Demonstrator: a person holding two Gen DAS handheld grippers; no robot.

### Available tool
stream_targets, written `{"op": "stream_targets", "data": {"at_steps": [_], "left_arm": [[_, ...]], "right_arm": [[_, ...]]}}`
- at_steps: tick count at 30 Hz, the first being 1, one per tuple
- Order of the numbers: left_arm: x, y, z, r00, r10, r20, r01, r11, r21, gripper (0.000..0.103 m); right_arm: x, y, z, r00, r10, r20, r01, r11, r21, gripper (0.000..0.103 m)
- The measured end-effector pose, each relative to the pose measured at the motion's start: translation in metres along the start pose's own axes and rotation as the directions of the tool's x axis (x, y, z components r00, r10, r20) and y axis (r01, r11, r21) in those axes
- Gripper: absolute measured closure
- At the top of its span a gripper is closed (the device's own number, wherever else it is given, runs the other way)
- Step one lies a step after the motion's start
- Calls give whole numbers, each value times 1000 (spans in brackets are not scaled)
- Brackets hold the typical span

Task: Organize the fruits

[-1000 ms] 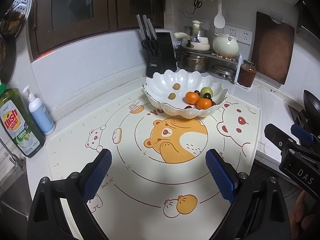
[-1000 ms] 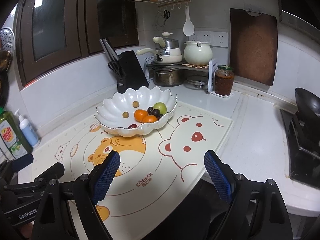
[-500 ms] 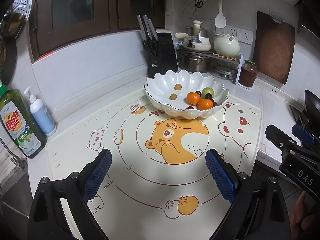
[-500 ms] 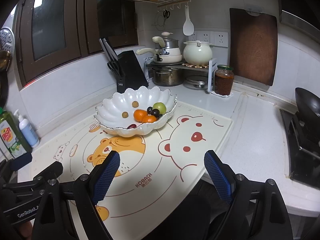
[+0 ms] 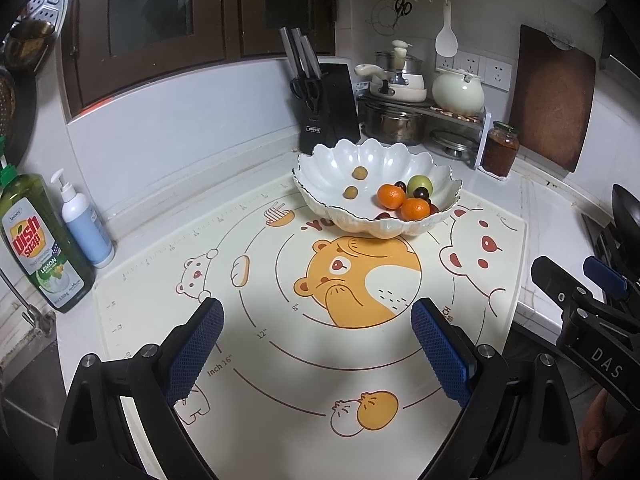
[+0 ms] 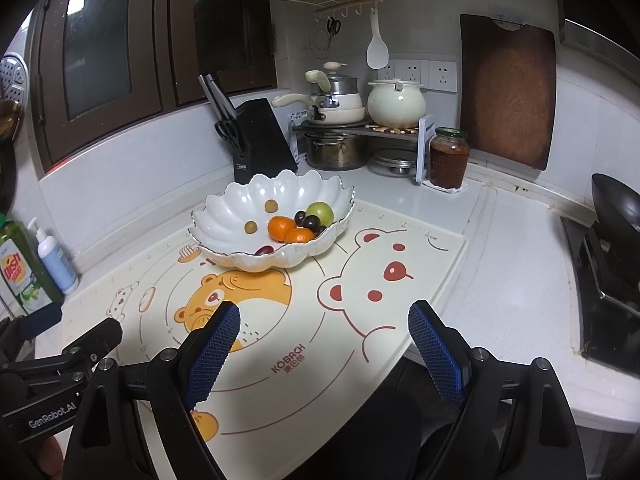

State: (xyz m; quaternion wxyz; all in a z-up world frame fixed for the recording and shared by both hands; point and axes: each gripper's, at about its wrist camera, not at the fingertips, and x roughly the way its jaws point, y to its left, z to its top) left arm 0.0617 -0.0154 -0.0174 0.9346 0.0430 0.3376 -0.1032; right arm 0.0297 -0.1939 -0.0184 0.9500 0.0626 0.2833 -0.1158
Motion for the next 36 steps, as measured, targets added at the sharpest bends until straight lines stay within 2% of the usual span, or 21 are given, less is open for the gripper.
{"op": "stream_targets", "data": {"at_steps": [33,36], "left_arm": [[-1,-1,-3,1000,7,3,-7,1000,-3,7],[-2,-1,-4,1000,7,-1,-7,1000,-5,4]], "right_arm": [[1,2,-1,1000,2,-4,-2,1000,3,16],[1,2,-1,1000,2,-4,-2,1000,4,16]]}}
